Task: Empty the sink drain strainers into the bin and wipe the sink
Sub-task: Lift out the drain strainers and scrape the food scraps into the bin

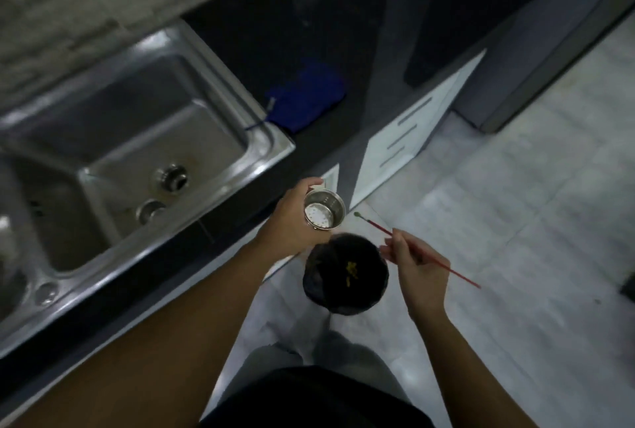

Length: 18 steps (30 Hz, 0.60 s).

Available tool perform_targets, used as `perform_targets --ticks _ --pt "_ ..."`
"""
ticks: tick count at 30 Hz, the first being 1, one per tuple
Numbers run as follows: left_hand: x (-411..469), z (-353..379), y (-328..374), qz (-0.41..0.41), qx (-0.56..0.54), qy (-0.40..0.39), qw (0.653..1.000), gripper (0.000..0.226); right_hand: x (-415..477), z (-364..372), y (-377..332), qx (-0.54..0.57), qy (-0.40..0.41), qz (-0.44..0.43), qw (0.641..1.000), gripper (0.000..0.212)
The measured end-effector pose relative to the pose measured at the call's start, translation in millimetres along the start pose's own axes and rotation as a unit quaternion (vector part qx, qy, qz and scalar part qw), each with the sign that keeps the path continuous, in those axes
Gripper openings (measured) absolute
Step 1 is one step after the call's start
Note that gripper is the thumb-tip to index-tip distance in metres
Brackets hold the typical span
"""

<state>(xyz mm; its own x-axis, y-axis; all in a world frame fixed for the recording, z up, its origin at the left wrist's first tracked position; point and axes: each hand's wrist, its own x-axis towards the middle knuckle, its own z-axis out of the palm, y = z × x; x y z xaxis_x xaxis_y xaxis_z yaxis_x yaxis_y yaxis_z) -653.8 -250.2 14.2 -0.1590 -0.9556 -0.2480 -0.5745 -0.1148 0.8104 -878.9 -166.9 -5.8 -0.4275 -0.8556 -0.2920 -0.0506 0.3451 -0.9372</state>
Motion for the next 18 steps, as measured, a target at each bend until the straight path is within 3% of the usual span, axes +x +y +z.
perform_targets --ticks 5,9,13,18 --pt "-12 -85 5 0.006 -0.036 0.124 0.992 0.082 6 52 -60 0.039 -0.068 -0.117 0.990 0.022" --pt "-23 -142 -17 -0.012 -0.029 0.199 0.980 0.081 7 111 -90 0.004 -0.145 -0.203 0.968 0.027" --pt "-26 -178 -53 -0.056 -0.016 0.253 0.966 0.080 14 176 -104 -0.111 -0.222 -0.349 0.903 0.031" --pt "-11 -201 -98 -0.091 -0.035 0.269 0.958 0.076 23 252 -110 -0.191 -0.293 -0.387 0.853 0.031"
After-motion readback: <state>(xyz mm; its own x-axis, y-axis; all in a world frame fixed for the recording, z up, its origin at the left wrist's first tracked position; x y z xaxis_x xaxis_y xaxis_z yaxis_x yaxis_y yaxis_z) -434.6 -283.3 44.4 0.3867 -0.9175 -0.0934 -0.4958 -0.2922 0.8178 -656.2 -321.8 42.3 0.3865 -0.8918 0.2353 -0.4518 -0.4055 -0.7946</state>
